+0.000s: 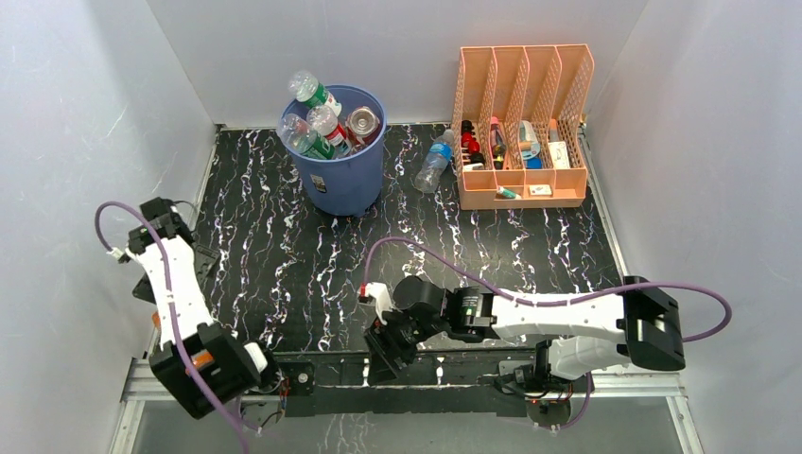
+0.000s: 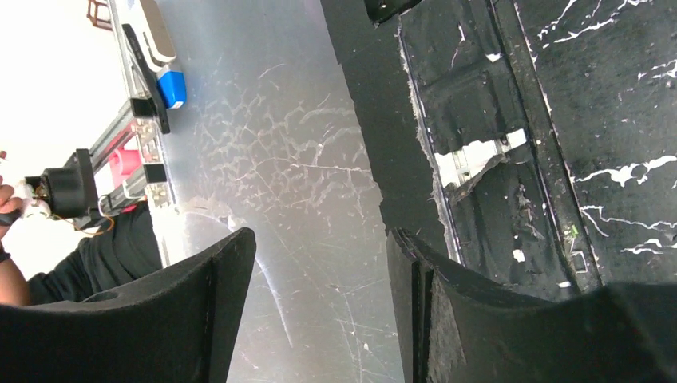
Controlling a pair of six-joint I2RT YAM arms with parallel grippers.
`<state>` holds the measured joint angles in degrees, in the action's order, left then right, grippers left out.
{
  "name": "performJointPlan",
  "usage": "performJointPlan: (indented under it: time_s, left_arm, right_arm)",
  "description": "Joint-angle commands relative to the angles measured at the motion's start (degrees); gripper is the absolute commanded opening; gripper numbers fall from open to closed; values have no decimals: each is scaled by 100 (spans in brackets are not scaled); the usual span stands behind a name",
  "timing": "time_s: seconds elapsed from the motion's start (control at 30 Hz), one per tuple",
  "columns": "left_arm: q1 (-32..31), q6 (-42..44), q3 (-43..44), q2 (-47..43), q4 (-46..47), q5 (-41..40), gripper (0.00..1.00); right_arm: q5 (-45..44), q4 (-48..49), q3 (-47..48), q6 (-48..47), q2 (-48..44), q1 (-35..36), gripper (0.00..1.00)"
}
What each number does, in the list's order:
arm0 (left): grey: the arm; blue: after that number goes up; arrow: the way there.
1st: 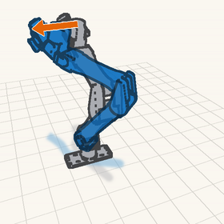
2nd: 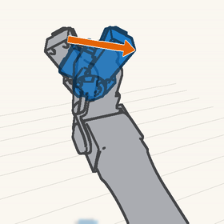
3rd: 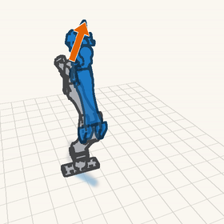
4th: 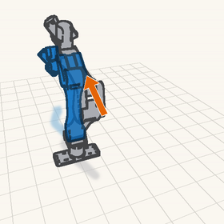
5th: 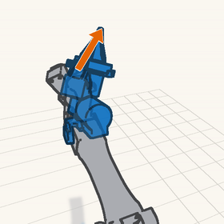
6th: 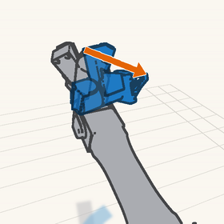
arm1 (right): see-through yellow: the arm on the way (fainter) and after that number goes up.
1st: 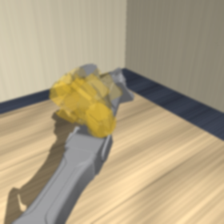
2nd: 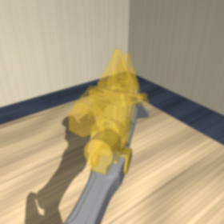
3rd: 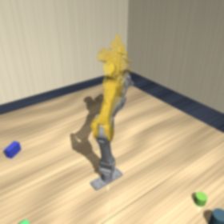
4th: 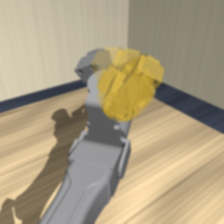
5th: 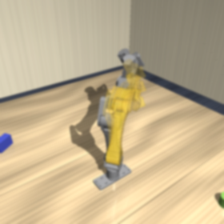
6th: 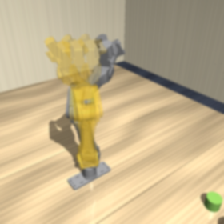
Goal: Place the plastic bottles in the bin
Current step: Pick up the plastic bottle from the corner of the board.
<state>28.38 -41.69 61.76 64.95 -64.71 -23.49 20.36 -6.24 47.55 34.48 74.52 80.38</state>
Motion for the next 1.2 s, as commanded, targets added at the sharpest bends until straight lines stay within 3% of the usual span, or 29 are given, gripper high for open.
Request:
performJointPlan:
  time_s: [0.0,0.3,0.57,0.87,1.17]
  left_arm:
    - [1143,950,-106,385,533,680,98]
    - [1974,1183,7,519,1141,1606,98]
    - [1934,1866,-347,-333,2298,1739,98]
    - [1773,2190,-770,-426,2903,1169,98]
    - [1781,2306,-919,566,2972,641,98]
  right_arm:
    - [-118,134,6,337,-291,26,72]
    - [28,112,155,96,109,30,72]
    - [138,211,179,33,117,28,72]
    - [94,463,-288,33,-403,20,72]
    - [588,1134,-939,33,-712,-57,72]
